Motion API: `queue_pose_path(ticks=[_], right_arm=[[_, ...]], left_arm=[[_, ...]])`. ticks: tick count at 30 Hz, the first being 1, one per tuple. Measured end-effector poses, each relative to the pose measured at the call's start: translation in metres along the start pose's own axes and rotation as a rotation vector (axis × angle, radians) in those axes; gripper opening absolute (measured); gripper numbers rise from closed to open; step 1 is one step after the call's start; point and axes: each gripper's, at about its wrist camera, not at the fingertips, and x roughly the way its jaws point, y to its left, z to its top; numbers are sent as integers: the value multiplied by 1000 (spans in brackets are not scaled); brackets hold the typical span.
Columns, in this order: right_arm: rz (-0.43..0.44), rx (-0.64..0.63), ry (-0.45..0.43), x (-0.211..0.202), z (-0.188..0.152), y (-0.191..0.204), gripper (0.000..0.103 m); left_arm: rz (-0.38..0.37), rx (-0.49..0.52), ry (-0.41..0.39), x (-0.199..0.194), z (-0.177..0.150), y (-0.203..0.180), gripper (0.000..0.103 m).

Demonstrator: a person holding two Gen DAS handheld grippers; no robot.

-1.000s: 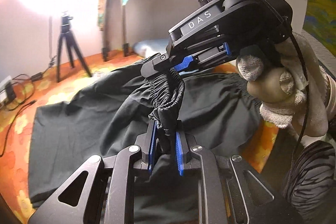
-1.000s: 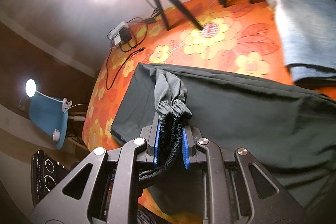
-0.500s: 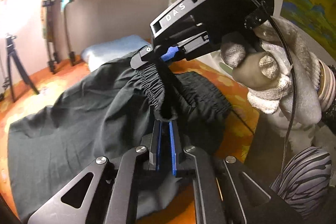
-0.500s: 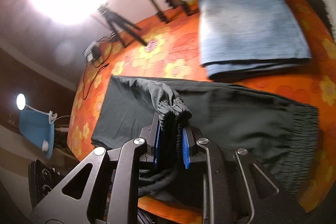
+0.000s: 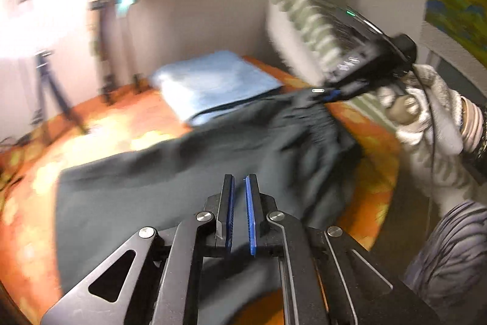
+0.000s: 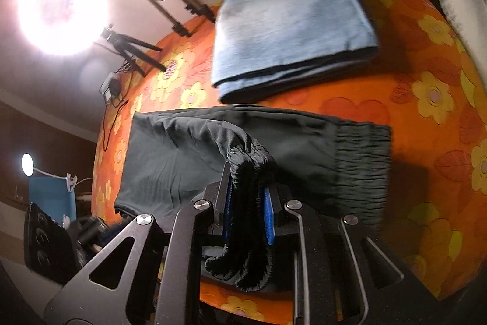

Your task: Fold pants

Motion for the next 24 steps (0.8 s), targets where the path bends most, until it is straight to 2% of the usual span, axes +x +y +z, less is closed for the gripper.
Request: queue_pose_path(ticks=[6,8,13,17,21,24], right_arm=[[-50,4,7,12,14,-29,18],[-42,-3,3,17,20,-34,19],[-72,12,-7,20,18,-43,32],[-58,29,-23,2,2,-44,50],[-47,30,-24,-11,-18,-41,58],[-57,33,-5,-10,-34,-40,58]], left_arm=[[151,-65,82,-19,-38,57,8],[188,-86,108,-20,-51,68,8],[221,-141,132,-26,-74,84,8],[228,-178,118,-34,-85,91,8],[244,-207,103,-40,-91,99,8],[258,-228,97,-44,-96,105,8]])
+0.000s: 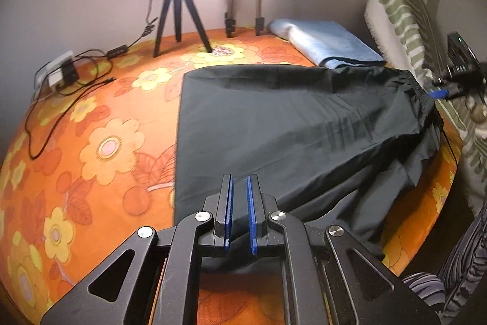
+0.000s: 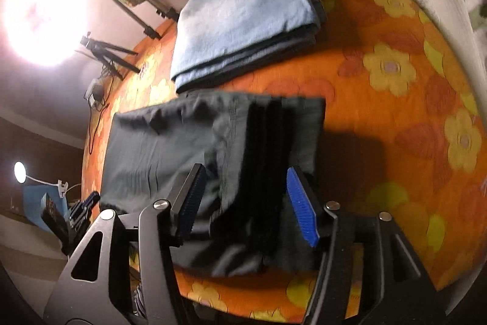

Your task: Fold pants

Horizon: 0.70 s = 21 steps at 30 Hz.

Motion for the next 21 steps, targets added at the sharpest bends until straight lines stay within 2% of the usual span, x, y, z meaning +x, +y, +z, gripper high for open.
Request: queue_pose_path(ticks=[4,8,12,13,14,17,19,21], right_arm=[[-22,-24,19,9,-14,7,58],[-119,-61,32,20,-15,17,58],[-174,-79,39,23,-16,23,19],[-183,-87,39,21,-16,25,17],[-191,-101,38,18,-16,29,10],[-251,-157,20,6,-13,36,8],[-333,-157,7,0,-9,33,8],[-365,-165,5,-3,-10,33,13]], left_arm=[[19,-26,-10,-8,-7,11,8],[44,-35,-9,-13,-11,20,8],[69,-57,-12,-14,-15,30,8],[71,-64,-13,-14,-16,32,8],[74,-70,-16,-15,-16,34,8],[87,-68,-25,-17,-15,37,8],[87,-66,-26,-17,-15,37,8],[81,-68,-27,-18,-16,38,8]])
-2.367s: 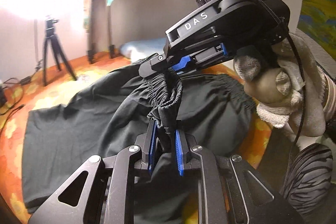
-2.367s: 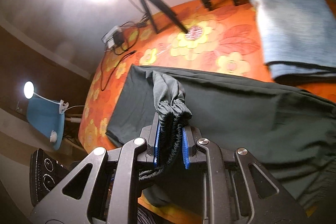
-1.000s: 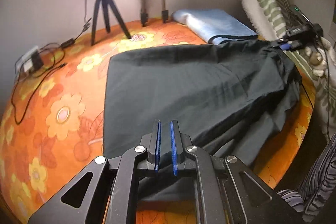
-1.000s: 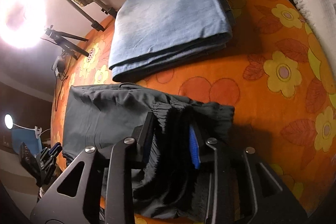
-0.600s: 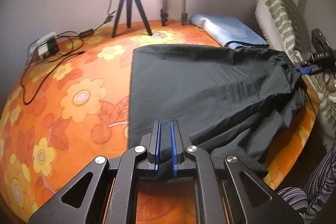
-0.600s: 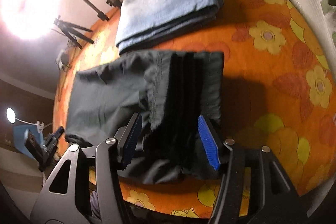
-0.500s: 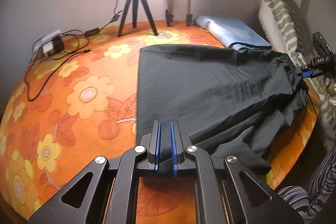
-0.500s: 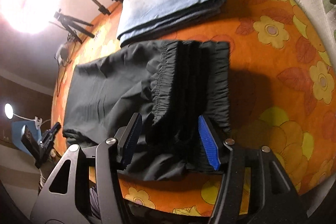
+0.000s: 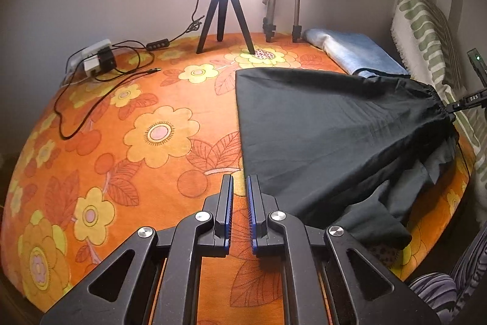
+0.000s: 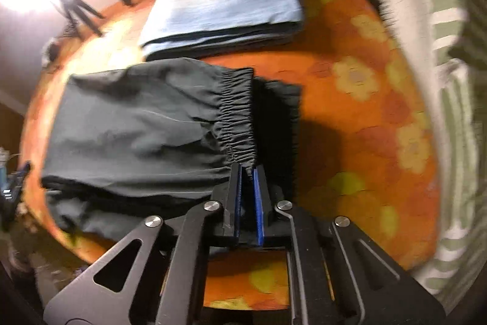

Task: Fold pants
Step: 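Open the left gripper and withdraw both grippers above the folded trousers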

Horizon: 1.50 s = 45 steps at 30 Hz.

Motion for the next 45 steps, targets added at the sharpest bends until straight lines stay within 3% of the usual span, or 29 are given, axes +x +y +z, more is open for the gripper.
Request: queue_pose_path(ticks=[1,3,6,10,11,12,19,24,29,34,38,40,42,45], right_arm=[[17,-5,5,-3,-1,2,17],[26,-29,-7,-11,-5,10,39],[-33,-97,-80,-30,-12,31,39],[82,-200,-150,-49,-16,72,39],[99,-227,-153,-47,-15,85,39],[109,-252,-148,-44,-14,98,39],[133,-358,-25,17,-10,158,39],[107,-400,52,44,-34,155,39],[38,-496,73,41,-60,144,39],[198,-398,-36,-1,-42,130,39],[309,-322,-122,-11,-5,138,39],[348,-281,-108,2,19,150,39],[349,-264,-85,23,38,163,29],[372,-215,-18,62,64,178,27]], left_arm=[[-10,-5,4,0,-1,0,8],[-14,-13,10,1,-3,1,8],[-26,-21,13,2,-6,3,8],[-39,-3,40,9,-12,-2,8],[-34,8,46,11,-14,-5,14],[-29,21,52,13,-17,-7,19],[-6,43,63,18,-29,-10,19],[14,68,65,17,-31,-7,20],[54,74,46,7,-23,0,20],[-39,94,3,-8,10,-19,20],[-133,192,-7,0,31,-68,20],[-192,234,5,12,37,-95,20],[-249,271,29,28,40,-117,20],[-318,310,77,52,40,-145,20]])
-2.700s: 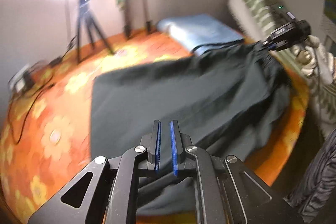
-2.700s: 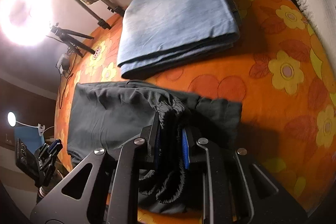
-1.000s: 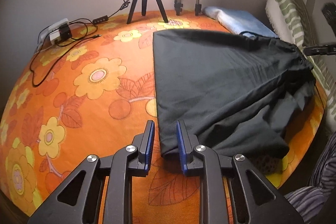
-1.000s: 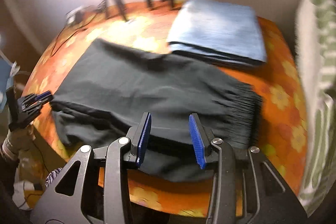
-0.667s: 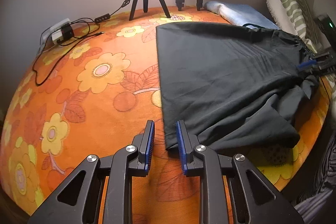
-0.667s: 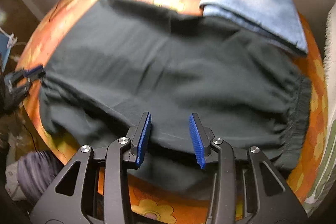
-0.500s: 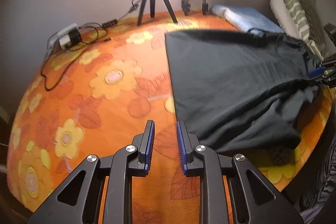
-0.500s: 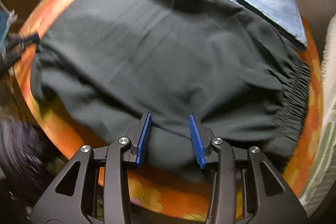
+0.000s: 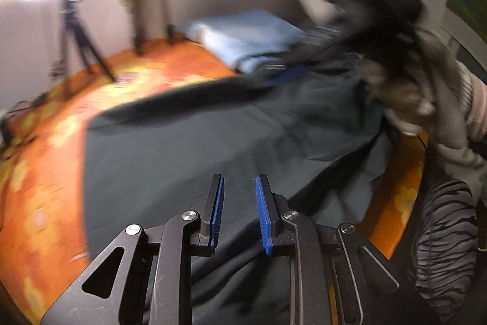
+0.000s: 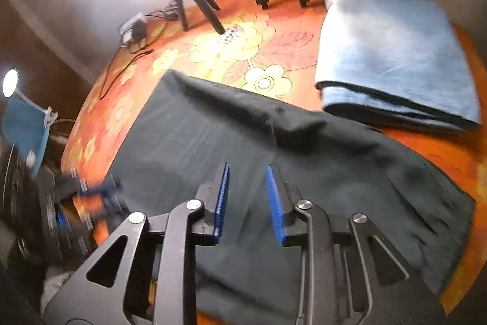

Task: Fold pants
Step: 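Open the left gripper and withdraw both grippers above the folded trousers, then move the right gripper to the long edge of the folded trousers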

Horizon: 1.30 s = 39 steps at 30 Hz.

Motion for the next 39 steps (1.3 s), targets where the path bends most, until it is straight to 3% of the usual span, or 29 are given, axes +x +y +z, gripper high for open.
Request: queue_pose_path(ticks=[8,11,14,17,20,25,29,39], right_arm=[[-52,74,40,46,28,-33,27],[-34,100,28,48,31,-46,17],[-17,128,21,46,31,-51,16],[-53,111,11,38,29,-43,17],[-31,88,-10,19,25,-30,20],[15,31,-66,-13,21,5,39],[46,-7,-81,-23,19,40,44],[37,-100,-37,-3,18,120,47]], left_arm=[[-129,112,96,33,-11,-27,20],[-118,159,102,32,-20,-38,19],[-98,160,106,27,-22,-41,19],[-82,136,64,10,-22,-36,20],[-32,72,16,-20,-29,-23,20],[81,-51,-18,-57,-52,12,20],[158,-157,-30,-76,-70,39,34],[168,-392,-37,-84,-109,86,37]])
